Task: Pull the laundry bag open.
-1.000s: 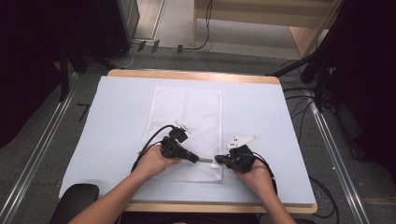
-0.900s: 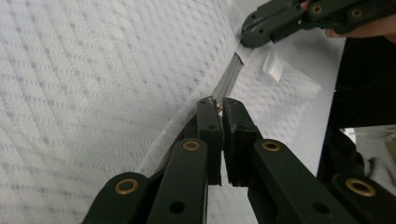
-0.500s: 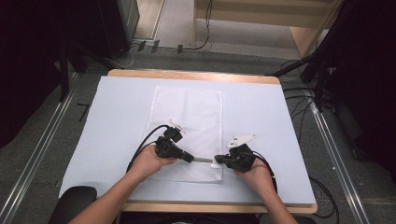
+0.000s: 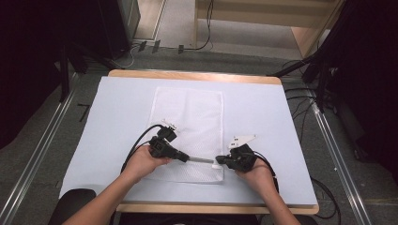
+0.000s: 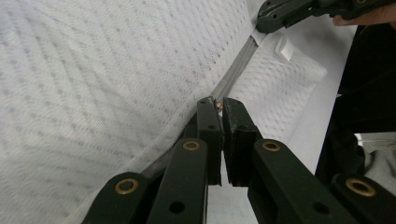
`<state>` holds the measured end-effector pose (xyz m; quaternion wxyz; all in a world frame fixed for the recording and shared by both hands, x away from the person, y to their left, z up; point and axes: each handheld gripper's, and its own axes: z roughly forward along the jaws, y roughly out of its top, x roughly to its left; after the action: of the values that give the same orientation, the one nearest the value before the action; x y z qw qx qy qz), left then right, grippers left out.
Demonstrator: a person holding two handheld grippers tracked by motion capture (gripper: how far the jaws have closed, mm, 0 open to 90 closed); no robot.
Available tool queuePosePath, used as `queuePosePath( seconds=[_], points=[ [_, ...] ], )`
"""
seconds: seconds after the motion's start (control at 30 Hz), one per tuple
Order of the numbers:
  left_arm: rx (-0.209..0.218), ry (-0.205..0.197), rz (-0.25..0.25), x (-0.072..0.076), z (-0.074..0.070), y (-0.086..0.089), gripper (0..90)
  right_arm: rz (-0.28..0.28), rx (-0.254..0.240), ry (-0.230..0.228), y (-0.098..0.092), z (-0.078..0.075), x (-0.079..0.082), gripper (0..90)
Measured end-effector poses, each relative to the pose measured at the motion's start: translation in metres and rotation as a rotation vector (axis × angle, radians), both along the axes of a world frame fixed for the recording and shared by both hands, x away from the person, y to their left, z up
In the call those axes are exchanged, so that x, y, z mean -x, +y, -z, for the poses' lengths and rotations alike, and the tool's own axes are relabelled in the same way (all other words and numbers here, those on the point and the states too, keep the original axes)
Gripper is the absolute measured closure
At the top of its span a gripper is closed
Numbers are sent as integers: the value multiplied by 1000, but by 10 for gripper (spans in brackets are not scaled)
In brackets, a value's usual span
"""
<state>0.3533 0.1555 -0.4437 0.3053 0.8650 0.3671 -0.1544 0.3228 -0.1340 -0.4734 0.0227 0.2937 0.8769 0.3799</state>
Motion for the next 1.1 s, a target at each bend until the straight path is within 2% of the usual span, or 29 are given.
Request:
queuePosePath(
  seconds=[0.23, 0.37, 0.47, 0.7, 0.77, 0.93, 1.1],
  points=[
    [1, -8, -11, 2, -4, 9, 878, 1, 1, 4, 0, 0, 0, 900],
    [7, -14, -13, 3, -7, 16, 879, 3, -10, 22, -1, 0, -2, 900],
    [-6, -24, -13, 5, -9, 20, 878, -4, -9, 16, -1, 0, -2, 900],
    [6, -20, -19, 6, -9, 32, 878, -11, -7, 11, -1, 0, -2, 900],
    [-2, -21, -17, 6, -8, 33, 878, -14, -8, 4, -1, 1, -2, 900],
    [6, -13, -31, 7, -7, 38, 878, -19, -8, -9, -1, 1, -1, 900],
    [24, -12, -50, 8, -11, 51, 878, -27, -10, -24, -2, 2, 0, 900]
  ],
)
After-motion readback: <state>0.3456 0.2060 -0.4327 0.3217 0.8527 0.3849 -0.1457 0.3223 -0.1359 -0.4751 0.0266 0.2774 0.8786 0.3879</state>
